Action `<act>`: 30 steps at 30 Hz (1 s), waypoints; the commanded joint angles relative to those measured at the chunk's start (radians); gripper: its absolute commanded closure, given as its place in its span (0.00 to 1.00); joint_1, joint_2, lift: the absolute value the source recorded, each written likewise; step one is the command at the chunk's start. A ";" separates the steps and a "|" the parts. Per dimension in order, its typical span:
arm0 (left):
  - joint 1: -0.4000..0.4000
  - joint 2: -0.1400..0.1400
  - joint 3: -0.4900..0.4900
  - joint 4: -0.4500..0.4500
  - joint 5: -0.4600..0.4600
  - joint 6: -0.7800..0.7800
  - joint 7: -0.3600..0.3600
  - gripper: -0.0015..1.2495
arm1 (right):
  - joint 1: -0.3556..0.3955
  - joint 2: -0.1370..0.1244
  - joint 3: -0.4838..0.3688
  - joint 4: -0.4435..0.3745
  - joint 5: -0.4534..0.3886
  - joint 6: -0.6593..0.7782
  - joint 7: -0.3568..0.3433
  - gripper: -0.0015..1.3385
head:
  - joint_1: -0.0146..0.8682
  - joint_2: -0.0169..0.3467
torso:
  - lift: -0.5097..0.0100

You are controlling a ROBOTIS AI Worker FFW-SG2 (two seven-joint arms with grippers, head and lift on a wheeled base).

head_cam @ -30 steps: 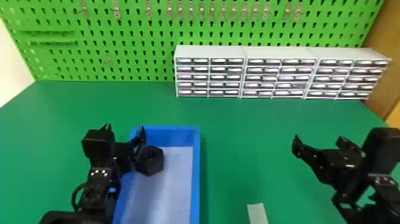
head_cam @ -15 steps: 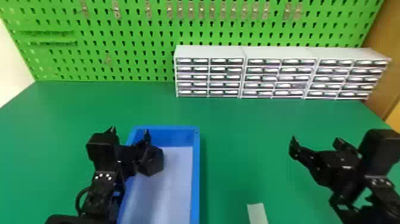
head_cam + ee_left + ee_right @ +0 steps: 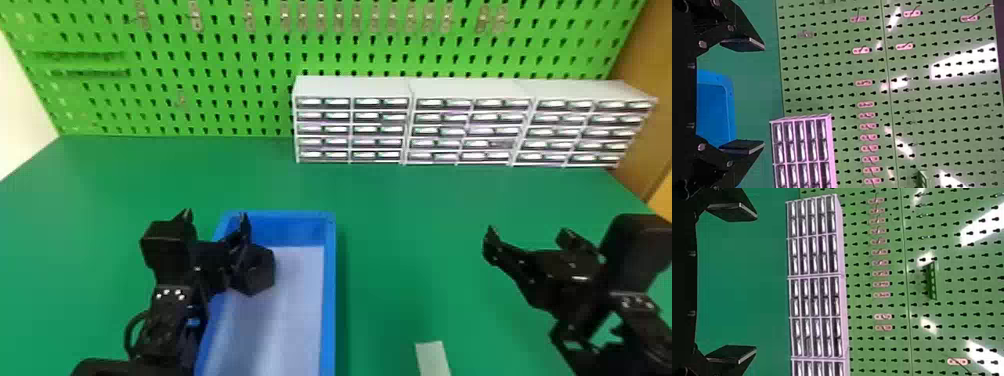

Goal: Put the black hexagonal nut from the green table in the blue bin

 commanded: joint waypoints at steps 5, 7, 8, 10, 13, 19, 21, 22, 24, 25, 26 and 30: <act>0.004 -0.003 -0.001 -0.002 0.000 0.000 0.000 0.31 | 0.001 0.003 0.002 -0.001 0.000 0.000 0.000 0.09 | 0.76 0.20 | 0.80; 0.004 -0.003 -0.001 -0.002 0.000 0.000 0.000 0.31 | 0.001 0.003 0.001 0.001 0.000 0.000 0.000 0.09 | 0.76 0.20 | 0.80; 0.005 -0.003 -0.001 -0.004 0.000 0.000 0.000 0.31 | -0.001 0.003 0.001 0.001 0.000 0.000 0.000 0.09 | 0.76 0.20 | 0.80; 0.005 -0.003 -0.001 -0.004 0.000 0.000 0.000 0.31 | -0.001 0.003 -0.001 -0.001 0.000 0.000 0.000 0.09 | 0.76 0.20 | 0.80; 0.005 -0.003 0.002 -0.005 0.003 0.000 0.000 0.31 | -0.001 0.005 -0.002 0.001 0.000 0.000 0.000 0.09 | 0.76 0.20 | 0.80; 0.005 -0.003 0.002 -0.008 0.003 0.000 0.000 0.31 | -0.001 0.003 -0.001 0.001 0.000 0.002 0.000 0.09 | 0.76 0.20 | 0.80; 0.005 -0.003 0.004 -0.008 0.003 0.000 0.000 0.31 | -0.001 0.003 0.001 -0.001 0.000 0.005 0.000 0.09 | 0.76 0.20 | 0.80; 0.005 -0.003 0.004 -0.008 0.003 0.000 0.000 0.31 | -0.002 0.003 0.001 0.001 0.000 0.008 0.000 0.09 | 0.76 0.20 | 0.80; 0.005 -0.003 0.005 -0.010 0.003 0.000 0.000 0.31 | -0.002 0.005 -0.001 0.001 0.000 0.012 0.000 0.09 | 0.76 0.20 | 0.80; 0.005 -0.003 0.005 -0.010 0.003 0.000 0.000 0.31 | -0.002 0.005 -0.001 -0.001 0.000 0.012 0.000 0.09 | 0.76 0.20 | 0.80; 0.005 -0.003 0.005 -0.010 0.003 0.000 0.000 0.31 | -0.002 0.005 0.001 0.001 0.000 0.012 0.000 0.09 | 0.76 0.20 | 0.80; 0.005 -0.003 0.005 -0.011 0.003 0.000 0.000 0.31 | -0.002 0.003 0.002 0.001 0.000 0.012 0.000 0.09 | 0.76 0.20 | 0.80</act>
